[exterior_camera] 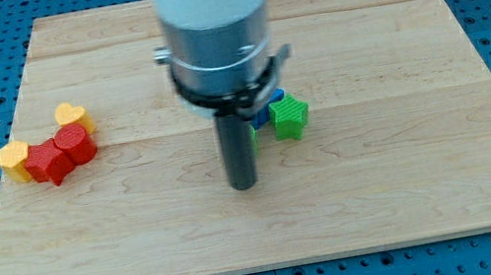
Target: Push the green and the blue blocks slightly to the right
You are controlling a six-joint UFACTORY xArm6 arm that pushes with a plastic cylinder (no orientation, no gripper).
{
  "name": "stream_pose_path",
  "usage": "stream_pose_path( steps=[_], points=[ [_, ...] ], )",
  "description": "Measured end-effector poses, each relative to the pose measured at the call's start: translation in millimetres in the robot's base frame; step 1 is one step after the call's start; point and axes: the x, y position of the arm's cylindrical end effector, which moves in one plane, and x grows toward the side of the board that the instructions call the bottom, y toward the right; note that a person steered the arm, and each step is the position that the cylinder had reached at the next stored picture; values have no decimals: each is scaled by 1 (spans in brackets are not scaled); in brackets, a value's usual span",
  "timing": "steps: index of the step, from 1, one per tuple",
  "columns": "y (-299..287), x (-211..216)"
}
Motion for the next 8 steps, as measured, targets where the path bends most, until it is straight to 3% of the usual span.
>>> stream_pose_path(
  steps=[1,4,6,7,8],
  points=[
    [-26,-8],
    [26,-60],
    [-29,-47],
    [-77,-53],
    [-86,-78]
  ],
)
